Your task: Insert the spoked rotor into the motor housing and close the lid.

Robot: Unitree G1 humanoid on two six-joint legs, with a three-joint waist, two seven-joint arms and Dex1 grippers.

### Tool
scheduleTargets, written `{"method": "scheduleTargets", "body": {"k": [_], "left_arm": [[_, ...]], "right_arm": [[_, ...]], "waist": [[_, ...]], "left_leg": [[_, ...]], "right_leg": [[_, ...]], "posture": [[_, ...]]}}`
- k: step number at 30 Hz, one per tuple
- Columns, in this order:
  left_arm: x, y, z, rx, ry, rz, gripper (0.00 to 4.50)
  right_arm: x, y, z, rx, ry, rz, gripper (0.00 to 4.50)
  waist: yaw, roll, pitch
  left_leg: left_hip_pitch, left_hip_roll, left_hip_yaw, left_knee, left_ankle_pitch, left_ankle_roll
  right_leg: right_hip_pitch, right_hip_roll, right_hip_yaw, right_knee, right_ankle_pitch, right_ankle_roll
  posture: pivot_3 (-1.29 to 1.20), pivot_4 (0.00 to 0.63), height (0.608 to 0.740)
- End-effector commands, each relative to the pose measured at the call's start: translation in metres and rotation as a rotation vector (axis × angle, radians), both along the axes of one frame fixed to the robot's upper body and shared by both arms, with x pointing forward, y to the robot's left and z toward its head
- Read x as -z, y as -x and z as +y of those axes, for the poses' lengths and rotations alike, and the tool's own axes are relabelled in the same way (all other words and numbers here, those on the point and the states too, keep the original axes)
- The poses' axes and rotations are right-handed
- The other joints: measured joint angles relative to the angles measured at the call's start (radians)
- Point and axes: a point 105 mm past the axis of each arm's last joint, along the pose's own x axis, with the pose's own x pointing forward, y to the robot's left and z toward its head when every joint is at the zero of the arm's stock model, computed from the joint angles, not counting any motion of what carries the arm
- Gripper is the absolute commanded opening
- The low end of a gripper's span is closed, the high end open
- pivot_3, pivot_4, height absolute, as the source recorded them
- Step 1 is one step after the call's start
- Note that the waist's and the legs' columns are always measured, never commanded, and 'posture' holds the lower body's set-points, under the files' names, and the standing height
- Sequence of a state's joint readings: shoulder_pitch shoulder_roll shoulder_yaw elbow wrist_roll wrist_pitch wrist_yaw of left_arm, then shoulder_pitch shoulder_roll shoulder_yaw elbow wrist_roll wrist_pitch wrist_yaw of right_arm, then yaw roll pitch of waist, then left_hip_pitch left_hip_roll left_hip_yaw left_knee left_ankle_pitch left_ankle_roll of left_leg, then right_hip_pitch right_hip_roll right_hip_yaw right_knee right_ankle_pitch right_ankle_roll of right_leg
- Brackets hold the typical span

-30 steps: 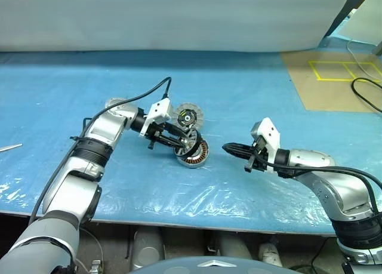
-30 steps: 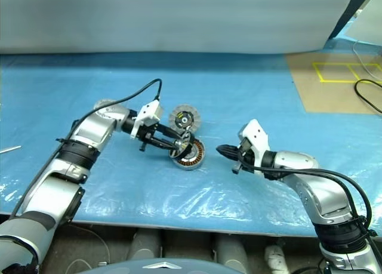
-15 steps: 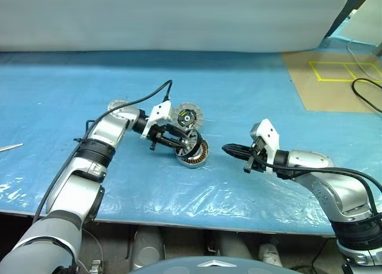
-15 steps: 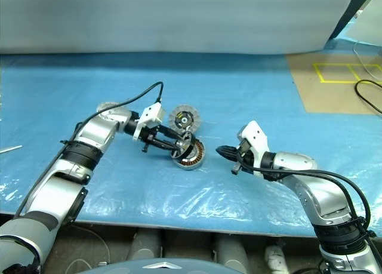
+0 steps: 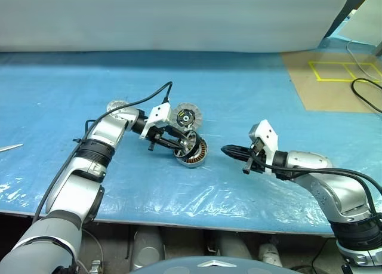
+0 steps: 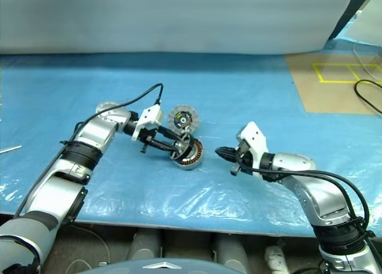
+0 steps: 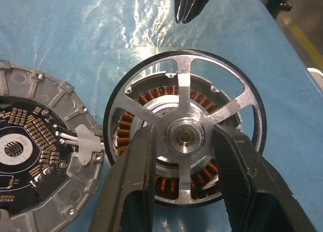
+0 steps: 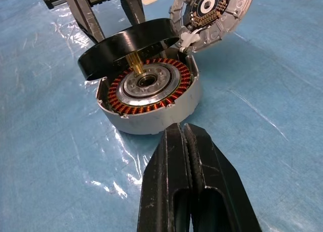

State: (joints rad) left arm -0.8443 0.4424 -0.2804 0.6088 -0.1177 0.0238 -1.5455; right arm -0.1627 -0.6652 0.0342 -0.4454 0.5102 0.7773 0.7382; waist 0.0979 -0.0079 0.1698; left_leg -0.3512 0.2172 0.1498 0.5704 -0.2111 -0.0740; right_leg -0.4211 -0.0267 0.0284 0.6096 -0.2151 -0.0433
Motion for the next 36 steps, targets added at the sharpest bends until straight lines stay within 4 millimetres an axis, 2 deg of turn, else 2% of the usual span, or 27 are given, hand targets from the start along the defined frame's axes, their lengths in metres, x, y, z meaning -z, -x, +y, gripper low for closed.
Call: {"method": "scheduleTargets", "body": {"k": [1,4,8,14,22,27,31,34,36], "left_arm": [[-0.008,-0.003,0.005,-0.004,-0.008,-0.022,1.35],[-0.015,-0.007,0.003,-0.021,0.029,-0.062,1.35],[-0.014,-0.006,0.004,-0.006,0.020,-0.063,1.35],[-0.019,-0.008,0.003,-0.032,0.035,-0.063,3.26],[-0.030,-0.006,0.004,-0.032,0.077,-0.075,3.26],[-0.041,0.002,0.014,-0.041,0.109,-0.043,3.26],[-0.049,0.020,0.026,-0.091,0.201,0.031,3.26],[-0.038,0.042,0.036,-0.140,0.234,0.083,3.26],[-0.032,0.049,0.040,-0.192,0.260,0.094,3.26]], "right_arm": [[-0.006,0.001,0.004,-0.015,-0.004,-0.030,0.00],[-0.005,0.001,0.004,-0.016,-0.003,-0.029,0.00],[-0.005,0.000,0.004,-0.015,-0.003,-0.028,0.00],[-0.004,-0.002,0.004,-0.017,0.000,-0.028,0.00],[-0.002,-0.002,0.006,-0.021,0.001,-0.024,0.00],[-0.005,0.000,0.008,-0.028,-0.014,-0.027,0.00],[-0.015,0.001,0.012,-0.068,-0.028,-0.049,0.00],[-0.022,-0.002,0.018,-0.104,-0.029,-0.070,0.00],[-0.026,-0.005,0.022,-0.127,-0.034,-0.079,0.00]], "waist": [[0.000,0.000,0.000],[0.000,0.000,0.000],[-0.001,0.000,0.000],[0.000,0.000,0.000],[0.000,0.000,0.000],[-0.003,0.000,0.000],[-0.006,0.000,0.000],[-0.009,0.001,0.000],[-0.009,0.001,0.000]], "left_leg": [[0.000,0.000,0.000,0.000,0.000,0.000],[0.000,0.000,0.000,0.000,0.000,0.000],[0.000,0.000,0.000,0.000,0.000,0.000],[0.000,0.000,0.000,0.000,0.000,0.000],[0.000,0.000,0.000,0.000,0.000,0.000],[0.000,0.000,0.000,0.000,0.000,0.000],[0.000,0.000,0.000,-0.001,0.000,0.000],[0.000,0.001,0.000,-0.002,0.000,0.000],[0.000,0.001,0.000,-0.002,0.000,0.000]], "right_leg": [[0.000,0.000,0.000,0.000,0.000,0.000],[0.000,0.000,0.000,0.000,0.000,0.000],[0.000,0.000,0.000,0.000,0.000,0.000],[0.000,0.000,0.000,0.000,0.000,0.000],[0.000,0.000,0.000,0.000,0.000,0.000],[0.000,0.000,0.000,0.000,0.000,0.000],[0.000,0.000,0.000,-0.001,0.000,0.000],[-0.001,0.000,0.000,-0.001,0.000,-0.001],[-0.001,0.000,0.000,-0.001,-0.002,-0.003]], "posture": [[0.00,0.150,0.740],[0.00,0.150,0.740],[0.00,0.150,0.740],[0.00,0.150,0.740],[0.00,0.150,0.740],[0.00,0.150,0.740],[0.00,0.150,0.740],[0.00,0.150,0.740],[0.00,0.150,0.740]]}}
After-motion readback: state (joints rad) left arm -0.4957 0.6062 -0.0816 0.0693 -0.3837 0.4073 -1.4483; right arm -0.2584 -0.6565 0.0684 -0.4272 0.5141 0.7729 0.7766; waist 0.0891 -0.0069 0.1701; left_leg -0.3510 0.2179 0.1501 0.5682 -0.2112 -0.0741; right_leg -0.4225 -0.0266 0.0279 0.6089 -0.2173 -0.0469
